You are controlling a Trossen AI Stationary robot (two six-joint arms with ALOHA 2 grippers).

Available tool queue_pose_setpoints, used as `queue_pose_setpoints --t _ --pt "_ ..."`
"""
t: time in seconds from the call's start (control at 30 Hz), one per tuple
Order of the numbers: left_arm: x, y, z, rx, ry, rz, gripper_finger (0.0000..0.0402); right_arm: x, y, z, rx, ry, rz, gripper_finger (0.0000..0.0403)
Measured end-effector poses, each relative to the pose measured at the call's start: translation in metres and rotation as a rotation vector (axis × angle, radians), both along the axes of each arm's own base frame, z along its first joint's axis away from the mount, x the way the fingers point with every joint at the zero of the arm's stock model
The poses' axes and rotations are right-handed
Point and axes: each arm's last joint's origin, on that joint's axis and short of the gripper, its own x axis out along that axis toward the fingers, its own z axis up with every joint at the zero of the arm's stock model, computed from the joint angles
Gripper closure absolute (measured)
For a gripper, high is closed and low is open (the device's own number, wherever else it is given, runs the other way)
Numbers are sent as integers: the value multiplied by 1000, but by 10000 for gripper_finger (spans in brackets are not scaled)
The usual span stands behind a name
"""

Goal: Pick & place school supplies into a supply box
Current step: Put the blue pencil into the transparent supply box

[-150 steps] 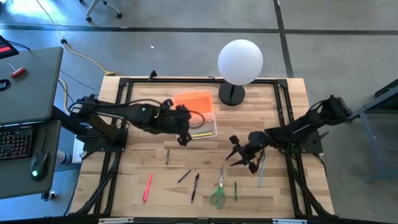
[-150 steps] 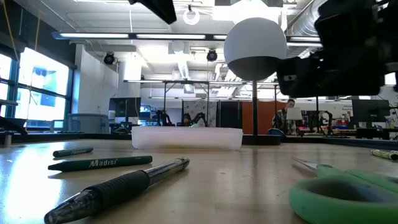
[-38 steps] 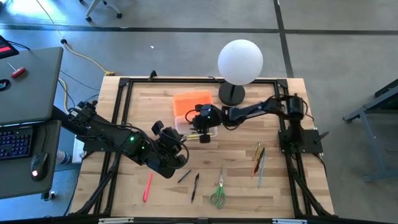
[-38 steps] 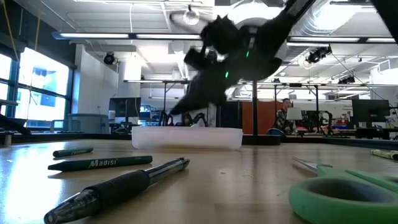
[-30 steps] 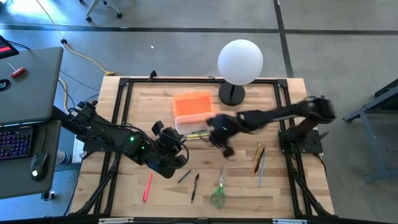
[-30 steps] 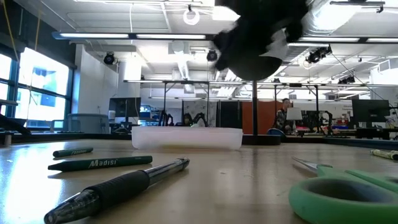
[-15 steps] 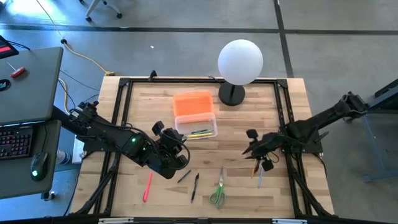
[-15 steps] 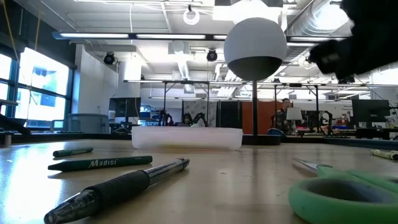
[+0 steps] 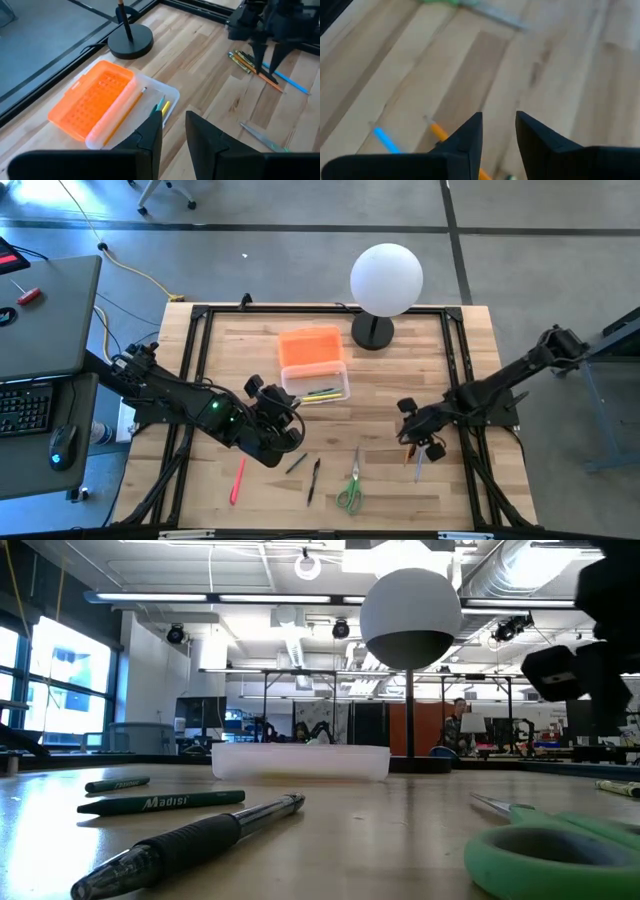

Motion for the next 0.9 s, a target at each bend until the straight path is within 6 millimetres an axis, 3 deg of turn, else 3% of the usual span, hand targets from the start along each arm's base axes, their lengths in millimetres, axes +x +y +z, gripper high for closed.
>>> queue_pose_setpoints --t 0.2,0.4,0.5,0.7,0.9 --pt "0 0 0 1 0 0 284 6 18 -5 -62 -79 30 309" --pt "0 0 0 1 1 -1 284 16 30 4 78 -196 107 309" --pt "0 0 0 1 1 0 284 16 31 4 101 -193 148 309" --pt "0 0 0 2 3 -2 284 17 29 3 -44 -263 182 309" --pt "0 0 0 17 16 -14 284 22 33 12 16 -366 189 309"
